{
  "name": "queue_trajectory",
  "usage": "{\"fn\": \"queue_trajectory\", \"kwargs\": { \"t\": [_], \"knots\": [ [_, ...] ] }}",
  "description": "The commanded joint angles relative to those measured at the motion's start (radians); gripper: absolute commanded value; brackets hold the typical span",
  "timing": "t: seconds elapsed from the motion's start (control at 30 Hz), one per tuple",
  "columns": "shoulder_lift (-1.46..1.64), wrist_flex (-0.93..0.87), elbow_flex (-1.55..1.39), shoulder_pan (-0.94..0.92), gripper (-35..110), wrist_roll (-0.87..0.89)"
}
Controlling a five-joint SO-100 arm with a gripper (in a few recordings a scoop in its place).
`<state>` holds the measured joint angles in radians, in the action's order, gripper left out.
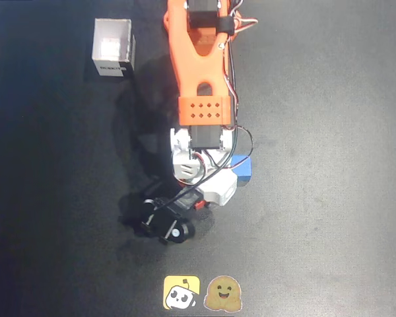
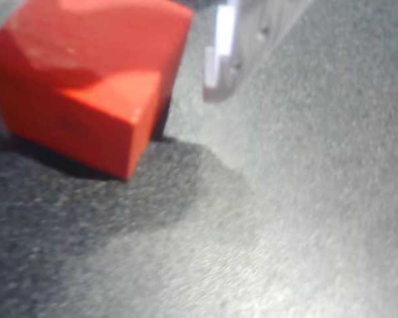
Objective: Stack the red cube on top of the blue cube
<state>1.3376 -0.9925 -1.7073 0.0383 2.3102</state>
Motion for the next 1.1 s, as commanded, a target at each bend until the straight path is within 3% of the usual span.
{"fn": "queue_trajectory", "kwargs": {
  "t": [0.0, 0.4, 0.63, 0.8, 0.93, 1.07],
  "knots": [
    [0.054, 0.009, 0.011, 0.008, 25, 0.012],
    [0.037, 0.012, 0.011, 0.005, 20, 0.029],
    [0.021, 0.023, 0.011, 0.006, 0, 0.041],
    [0.025, 0.021, 0.017, 0.006, 0, 0.032],
    [0.035, -0.014, 0.041, -0.011, 0, -0.074],
    [0.044, -0.123, 0.130, -0.044, 0, -0.287]
  ]
}}
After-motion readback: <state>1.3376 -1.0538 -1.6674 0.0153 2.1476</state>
